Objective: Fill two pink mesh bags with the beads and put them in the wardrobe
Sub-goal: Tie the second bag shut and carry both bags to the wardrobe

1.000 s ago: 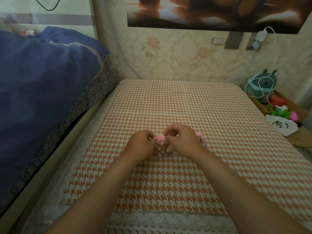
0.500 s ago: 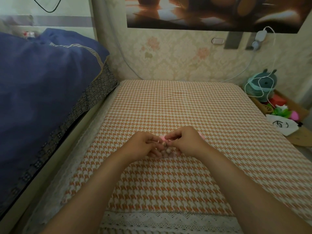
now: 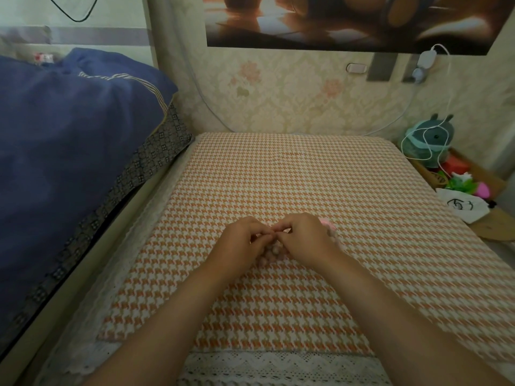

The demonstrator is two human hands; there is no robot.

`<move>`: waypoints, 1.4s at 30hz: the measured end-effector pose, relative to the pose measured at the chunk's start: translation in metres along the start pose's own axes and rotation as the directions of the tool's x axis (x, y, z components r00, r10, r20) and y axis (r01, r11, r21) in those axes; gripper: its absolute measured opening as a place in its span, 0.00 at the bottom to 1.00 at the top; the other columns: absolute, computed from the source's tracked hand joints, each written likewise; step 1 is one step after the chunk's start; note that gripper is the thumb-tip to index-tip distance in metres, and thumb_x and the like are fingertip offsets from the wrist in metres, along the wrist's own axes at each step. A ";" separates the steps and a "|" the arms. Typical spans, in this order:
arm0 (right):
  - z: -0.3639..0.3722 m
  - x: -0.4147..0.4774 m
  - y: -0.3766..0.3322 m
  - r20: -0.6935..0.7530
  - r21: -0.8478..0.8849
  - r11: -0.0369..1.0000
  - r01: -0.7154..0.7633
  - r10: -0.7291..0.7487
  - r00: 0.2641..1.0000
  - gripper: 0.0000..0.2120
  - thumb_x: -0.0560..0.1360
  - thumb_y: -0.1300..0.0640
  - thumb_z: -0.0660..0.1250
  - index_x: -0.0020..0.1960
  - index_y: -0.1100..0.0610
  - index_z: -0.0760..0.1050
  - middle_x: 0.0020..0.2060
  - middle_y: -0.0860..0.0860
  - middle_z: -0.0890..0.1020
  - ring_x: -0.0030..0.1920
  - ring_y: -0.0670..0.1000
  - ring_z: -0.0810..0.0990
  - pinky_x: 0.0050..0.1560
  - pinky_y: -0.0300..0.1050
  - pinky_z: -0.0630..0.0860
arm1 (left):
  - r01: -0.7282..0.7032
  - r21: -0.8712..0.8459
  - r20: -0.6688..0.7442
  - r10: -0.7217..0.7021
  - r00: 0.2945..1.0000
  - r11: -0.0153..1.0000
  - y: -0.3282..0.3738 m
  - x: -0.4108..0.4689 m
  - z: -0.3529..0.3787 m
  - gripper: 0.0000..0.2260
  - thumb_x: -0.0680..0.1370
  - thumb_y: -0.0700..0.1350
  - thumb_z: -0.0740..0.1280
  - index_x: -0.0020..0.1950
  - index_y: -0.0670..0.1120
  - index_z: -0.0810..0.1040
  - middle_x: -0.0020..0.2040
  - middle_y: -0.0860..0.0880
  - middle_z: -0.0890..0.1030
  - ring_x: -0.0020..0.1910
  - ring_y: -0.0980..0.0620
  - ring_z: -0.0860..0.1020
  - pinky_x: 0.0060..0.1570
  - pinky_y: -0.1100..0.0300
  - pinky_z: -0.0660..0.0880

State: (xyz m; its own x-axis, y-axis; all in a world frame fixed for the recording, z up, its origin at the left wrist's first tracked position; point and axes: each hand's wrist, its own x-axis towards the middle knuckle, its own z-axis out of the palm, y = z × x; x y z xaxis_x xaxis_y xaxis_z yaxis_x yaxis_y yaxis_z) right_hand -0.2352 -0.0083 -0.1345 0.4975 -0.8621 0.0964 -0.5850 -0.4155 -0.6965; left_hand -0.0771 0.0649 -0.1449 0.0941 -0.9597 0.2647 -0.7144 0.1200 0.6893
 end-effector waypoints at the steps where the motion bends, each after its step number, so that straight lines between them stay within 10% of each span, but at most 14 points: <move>1: 0.001 0.000 0.000 -0.001 -0.009 1.000 0.012 -0.012 1.000 0.10 0.79 0.59 0.68 0.52 0.48 0.87 0.48 0.43 0.86 0.44 0.40 0.81 0.45 0.35 0.77 | -0.001 -0.003 -0.030 0.001 1.000 1.000 0.000 0.000 0.001 0.07 0.79 0.44 0.70 0.52 0.53 0.87 0.44 0.61 0.81 0.44 0.64 0.78 0.44 0.75 0.69; 12: -0.008 -0.003 -0.001 -0.052 0.107 0.994 0.005 0.000 0.999 0.04 0.75 0.58 0.75 0.49 0.51 0.86 0.36 0.40 0.83 0.29 0.31 0.77 0.35 0.28 0.70 | 0.143 -0.176 -0.121 -0.166 0.979 0.974 0.004 0.003 0.006 0.09 0.77 0.41 0.72 0.53 0.52 0.78 0.40 0.56 0.83 0.40 0.68 0.80 0.38 0.75 0.73; 25: -0.025 -0.002 -0.004 0.112 -0.078 0.958 0.277 -0.267 0.957 0.06 0.74 0.59 0.75 0.42 0.48 0.86 0.48 0.38 0.81 0.47 0.40 0.80 0.54 0.42 0.78 | 0.113 -0.156 -0.055 -0.123 0.991 0.981 0.011 0.008 0.005 0.17 0.76 0.43 0.74 0.60 0.55 0.73 0.39 0.57 0.84 0.39 0.67 0.80 0.38 0.74 0.74; 38: -0.029 -0.007 -0.002 0.059 0.325 0.942 -0.085 0.069 0.996 0.04 0.74 0.64 0.75 0.45 0.55 0.86 0.36 0.56 0.86 0.30 0.50 0.82 0.34 0.41 0.79 | 0.223 -0.301 -0.016 -0.239 0.971 0.927 0.014 0.007 0.008 0.16 0.73 0.46 0.76 0.57 0.55 0.76 0.40 0.58 0.86 0.43 0.60 0.84 0.43 0.60 0.81; 42: -0.024 -0.009 -0.005 0.075 0.475 0.841 -0.258 0.253 0.965 0.07 0.74 0.65 0.75 0.51 0.60 0.82 0.40 0.65 0.85 0.26 0.50 0.78 0.29 0.42 0.78 | 0.213 -0.254 -0.037 -0.229 0.973 0.944 0.017 0.008 0.010 0.13 0.74 0.44 0.75 0.55 0.54 0.77 0.40 0.56 0.86 0.43 0.63 0.82 0.40 0.69 0.75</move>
State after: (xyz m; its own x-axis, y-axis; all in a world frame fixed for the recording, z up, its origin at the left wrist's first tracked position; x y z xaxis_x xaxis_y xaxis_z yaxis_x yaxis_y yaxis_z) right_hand -0.2518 -0.0057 -0.1147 0.3803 -0.9147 -0.1366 -0.3161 0.0103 -0.9487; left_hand -0.0958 0.0564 -0.1379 0.2806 -0.9517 0.1244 -0.4784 -0.0263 0.8778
